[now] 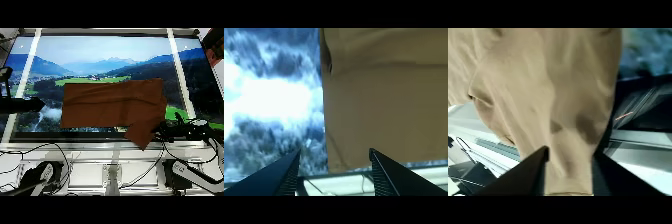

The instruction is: Fold the clothes and pants, and hang the long-sleeved shirts on hangers.

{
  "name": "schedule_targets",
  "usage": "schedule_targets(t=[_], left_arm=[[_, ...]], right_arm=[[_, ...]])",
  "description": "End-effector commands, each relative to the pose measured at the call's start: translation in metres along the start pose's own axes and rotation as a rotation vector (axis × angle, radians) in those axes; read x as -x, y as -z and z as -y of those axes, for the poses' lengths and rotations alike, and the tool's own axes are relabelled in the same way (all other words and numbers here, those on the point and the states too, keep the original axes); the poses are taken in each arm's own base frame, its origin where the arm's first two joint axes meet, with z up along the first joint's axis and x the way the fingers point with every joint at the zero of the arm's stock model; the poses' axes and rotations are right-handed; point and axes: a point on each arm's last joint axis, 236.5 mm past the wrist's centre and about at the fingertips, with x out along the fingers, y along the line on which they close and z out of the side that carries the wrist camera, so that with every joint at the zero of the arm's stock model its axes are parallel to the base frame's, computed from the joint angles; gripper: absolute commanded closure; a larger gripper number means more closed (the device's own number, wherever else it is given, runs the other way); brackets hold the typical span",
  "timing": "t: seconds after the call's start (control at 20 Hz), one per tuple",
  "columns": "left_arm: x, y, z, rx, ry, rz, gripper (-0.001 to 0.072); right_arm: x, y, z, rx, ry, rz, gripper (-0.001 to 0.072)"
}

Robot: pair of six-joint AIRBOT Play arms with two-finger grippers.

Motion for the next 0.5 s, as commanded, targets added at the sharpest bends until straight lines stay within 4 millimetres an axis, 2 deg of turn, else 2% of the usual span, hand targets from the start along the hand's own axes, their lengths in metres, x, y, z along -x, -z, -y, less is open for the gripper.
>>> schedule_targets(t=[0.0, 0.05, 0.1, 0.15, 0.25, 0.45], left_arm=[[-0.021, 0.021, -0.002, 0.035, 0.012, -0.039, 0.0209], [-0.025, 0.026, -0.002, 0.040, 0.014, -0.049, 0.0209], [-0.028, 0.030, -0.002, 0.045, 0.016, -0.061, 0.0209], [-0.032, 0.036, -0.002, 0.050, 0.020, -0.075, 0.0209], [-0.039, 0.045, -0.002, 0.061, 0.022, -0.092, 0.0209], [-0.059, 0.065, -0.003, 0.109, 0.029, -0.114, 0.0209]], right_arm=[[-0.001, -0.025, 0.002, 0.063, 0.007, 0.099, 0.0407], [-0.001, -0.025, 0.001, 0.078, 0.007, 0.100, 0.0409], [-0.001, -0.024, 0.001, 0.094, 0.008, 0.098, 0.0452], [-0.001, -0.024, 0.001, 0.101, 0.007, 0.096, 0.0564], [-0.001, -0.022, 0.000, 0.101, 0.004, 0.090, 0.0698], [-0.001, -0.017, -0.002, 0.102, -0.006, 0.070, 0.0698]])
